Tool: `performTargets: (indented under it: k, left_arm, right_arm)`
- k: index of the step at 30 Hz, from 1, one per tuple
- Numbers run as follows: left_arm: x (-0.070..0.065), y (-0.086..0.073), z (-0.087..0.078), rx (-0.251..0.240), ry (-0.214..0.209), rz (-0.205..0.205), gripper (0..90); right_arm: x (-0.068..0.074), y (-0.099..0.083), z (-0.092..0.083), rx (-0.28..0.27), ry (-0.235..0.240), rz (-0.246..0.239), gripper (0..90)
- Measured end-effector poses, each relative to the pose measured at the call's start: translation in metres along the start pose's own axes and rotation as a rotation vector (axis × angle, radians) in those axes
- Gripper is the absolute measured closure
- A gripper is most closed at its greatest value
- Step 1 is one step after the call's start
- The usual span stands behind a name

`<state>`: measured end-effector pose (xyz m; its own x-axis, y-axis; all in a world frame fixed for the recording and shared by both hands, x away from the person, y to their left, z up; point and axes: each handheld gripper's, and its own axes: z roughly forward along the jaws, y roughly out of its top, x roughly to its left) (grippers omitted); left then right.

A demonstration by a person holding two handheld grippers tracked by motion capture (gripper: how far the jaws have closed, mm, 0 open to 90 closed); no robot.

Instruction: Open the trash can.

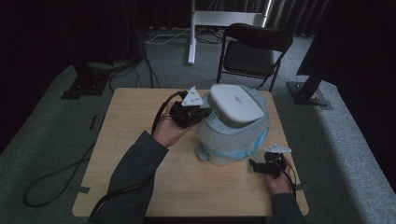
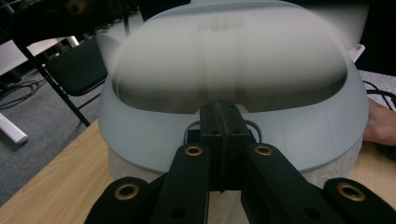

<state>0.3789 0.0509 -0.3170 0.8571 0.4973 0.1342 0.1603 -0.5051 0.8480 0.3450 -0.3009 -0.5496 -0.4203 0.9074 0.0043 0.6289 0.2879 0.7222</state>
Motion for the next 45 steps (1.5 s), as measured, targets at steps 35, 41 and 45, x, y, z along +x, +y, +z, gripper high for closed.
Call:
performTargets:
  k: [35, 41, 45]
  left_arm:
    - [0.033, -0.02, -0.036, -0.075, 0.133, -0.121, 68.3]
    - [0.041, -0.03, -0.036, -0.054, 0.161, -0.138, 67.6]
    - [0.044, -0.036, -0.039, -0.053, 0.169, -0.151, 67.5]
  right_arm:
    - [0.0, 0.0, 0.0, 0.0, 0.0, 0.0, 11.3]
    - [0.0, 0.0, 0.0, 0.0, 0.001, 0.0, 11.3]
    - [0.0, 0.0, 0.0, 0.001, 0.0, 0.001, 11.3]
